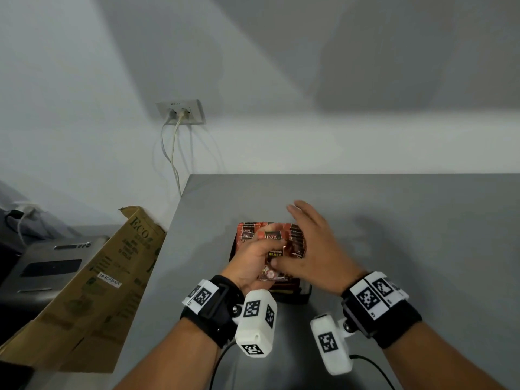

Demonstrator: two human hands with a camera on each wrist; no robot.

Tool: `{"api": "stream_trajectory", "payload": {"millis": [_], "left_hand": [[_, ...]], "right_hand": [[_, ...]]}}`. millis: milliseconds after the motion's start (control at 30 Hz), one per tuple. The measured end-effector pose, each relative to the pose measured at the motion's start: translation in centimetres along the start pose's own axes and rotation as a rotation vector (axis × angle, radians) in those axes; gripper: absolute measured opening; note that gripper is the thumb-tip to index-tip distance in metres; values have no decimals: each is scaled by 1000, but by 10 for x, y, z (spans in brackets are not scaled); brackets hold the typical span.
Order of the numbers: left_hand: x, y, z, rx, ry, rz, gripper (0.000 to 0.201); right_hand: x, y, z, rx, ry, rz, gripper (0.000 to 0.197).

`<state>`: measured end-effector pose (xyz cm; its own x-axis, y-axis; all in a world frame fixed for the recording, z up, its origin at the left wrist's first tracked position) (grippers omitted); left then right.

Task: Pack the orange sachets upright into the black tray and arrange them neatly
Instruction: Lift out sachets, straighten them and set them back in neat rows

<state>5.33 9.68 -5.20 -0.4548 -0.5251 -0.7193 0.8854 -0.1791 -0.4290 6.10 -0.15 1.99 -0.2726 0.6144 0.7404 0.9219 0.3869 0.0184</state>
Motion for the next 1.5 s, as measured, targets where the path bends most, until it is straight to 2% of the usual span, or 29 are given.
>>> {"api": "stream_trajectory", "payload": {"millis": [67,133,233,367,433,533,567,633,667,700,833,1000,1100,1167,1233,1333,1500], "left_hand": [[1,-1,5,41,-43,-27,42],[0,-4,12,84,-41,-38,38],[0,-5,10,71,8,-27,47],[-2,-3,6,71,50,-1,31],[-2,-4,10,109,70,-7,30],[-9,-3,8,96,103,49,39],[-12,-2,8,93,115,79,49],[-16,1,7,98,146,135,65],[-17,2,4,85,173,157,68],[-18,3,0,61,209,176,68],[-21,2,-4,-4,289,205,63],[-33,8,-32,-206,206,213,28],[-37,8,-46,-259,182,201,20],[-37,6,-46,-248,197,195,17],[-37,5,-46,-245,206,196,16],[-35,4,-47,-258,227,195,13],[-29,2,-52,-250,253,174,17]], "right_hand": [[9,0,12,114,-77,-80,118],[14,-1,27,178,-150,-160,114],[12,2,26,118,-90,-180,97],[14,4,28,112,-89,-211,95],[16,4,28,105,-93,-226,93],[9,3,25,126,-20,-141,99],[6,4,19,99,53,-101,93],[-1,7,-1,-33,207,-39,58],[-5,9,-11,-96,243,-17,39],[-8,10,-17,-129,253,6,29],[-18,13,-19,-92,261,40,18],[-44,17,-49,-318,134,92,20],[-62,19,-27,-175,-15,157,24],[-72,19,-4,-42,-106,186,24],[-81,20,12,31,-169,198,23],[-88,21,26,88,-285,233,21],[-91,25,32,96,-367,242,19]]}}
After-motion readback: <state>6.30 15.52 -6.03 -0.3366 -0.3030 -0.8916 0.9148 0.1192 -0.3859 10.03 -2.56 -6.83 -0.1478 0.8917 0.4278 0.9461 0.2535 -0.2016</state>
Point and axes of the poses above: each hand's wrist, its own y-axis towards the middle knuckle, its own z-axis out of the palm, x = y × z, the point moved 10 cm from there along y, towards the middle knuckle, and after that the axes turned 2 degrees about y, right-handed, at the moved point
